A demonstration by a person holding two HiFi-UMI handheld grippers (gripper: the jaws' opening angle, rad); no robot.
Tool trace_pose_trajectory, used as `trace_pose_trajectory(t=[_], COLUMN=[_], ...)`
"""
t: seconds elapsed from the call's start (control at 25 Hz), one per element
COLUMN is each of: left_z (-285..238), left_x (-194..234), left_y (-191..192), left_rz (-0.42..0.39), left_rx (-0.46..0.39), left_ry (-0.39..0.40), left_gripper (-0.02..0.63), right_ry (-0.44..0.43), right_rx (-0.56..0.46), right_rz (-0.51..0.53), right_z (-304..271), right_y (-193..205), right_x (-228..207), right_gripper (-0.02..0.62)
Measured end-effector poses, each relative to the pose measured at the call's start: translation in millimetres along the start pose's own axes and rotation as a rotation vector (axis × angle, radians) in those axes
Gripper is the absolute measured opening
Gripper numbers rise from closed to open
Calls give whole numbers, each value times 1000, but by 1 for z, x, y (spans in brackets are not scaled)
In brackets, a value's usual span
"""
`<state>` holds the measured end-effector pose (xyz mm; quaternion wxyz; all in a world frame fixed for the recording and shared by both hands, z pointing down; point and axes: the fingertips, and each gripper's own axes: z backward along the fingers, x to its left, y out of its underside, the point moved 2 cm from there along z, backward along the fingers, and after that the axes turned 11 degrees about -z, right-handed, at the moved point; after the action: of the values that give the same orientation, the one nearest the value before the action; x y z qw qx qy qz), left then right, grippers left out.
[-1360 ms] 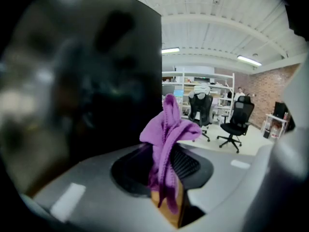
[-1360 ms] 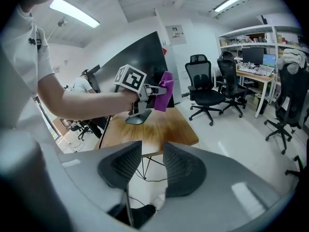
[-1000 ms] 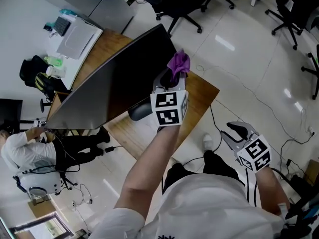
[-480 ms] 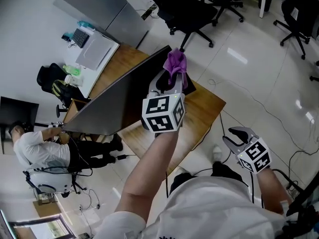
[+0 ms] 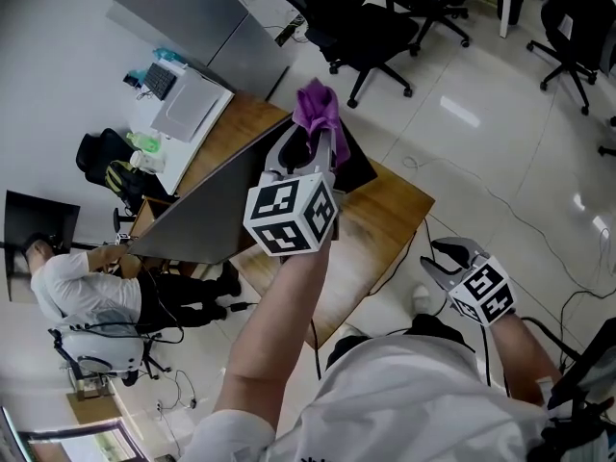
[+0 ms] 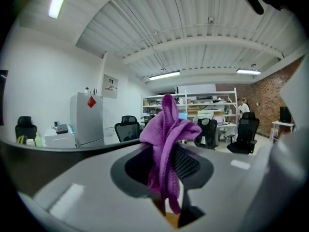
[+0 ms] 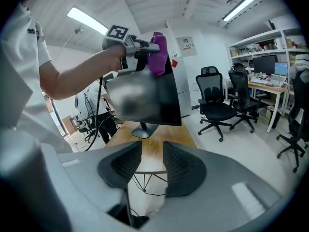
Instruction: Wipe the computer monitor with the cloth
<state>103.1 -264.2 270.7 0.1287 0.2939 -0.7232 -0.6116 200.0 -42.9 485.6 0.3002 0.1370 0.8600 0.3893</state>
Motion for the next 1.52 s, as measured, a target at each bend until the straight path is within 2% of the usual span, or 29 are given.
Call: trace_pose_trajectory(t=[0.16, 0.32, 0.48, 0.6, 1.0, 1.28, 1.52], left_z=[5, 19, 60, 90, 243, 368, 444], left_x=[-1, 4, 14, 16, 54, 87, 80], left_y=[1, -4, -16, -7, 56, 123, 169], left_rz=[-5, -25, -42, -52, -60, -28, -1], left_rx=[-23, -75, -124, -148, -165, -159, -135], left_ry=[18, 79, 87, 108, 116, 96, 131], left_gripper=[129, 129, 129, 129, 129, 129, 129], right_ry=[1, 13, -25, -16, 91, 183, 198], right_rx=[-8, -10, -8, -7, -84, -190, -248], right_rz=[11, 13, 38, 63, 128, 176, 200], right_z=[-4, -23, -34, -34, -27, -12, 17], right_y=[-3, -10, -32, -37, -43, -37, -8], right_x=[3, 9, 27, 34, 97, 183, 262], right_gripper=[140, 140, 140, 140, 140, 140, 140])
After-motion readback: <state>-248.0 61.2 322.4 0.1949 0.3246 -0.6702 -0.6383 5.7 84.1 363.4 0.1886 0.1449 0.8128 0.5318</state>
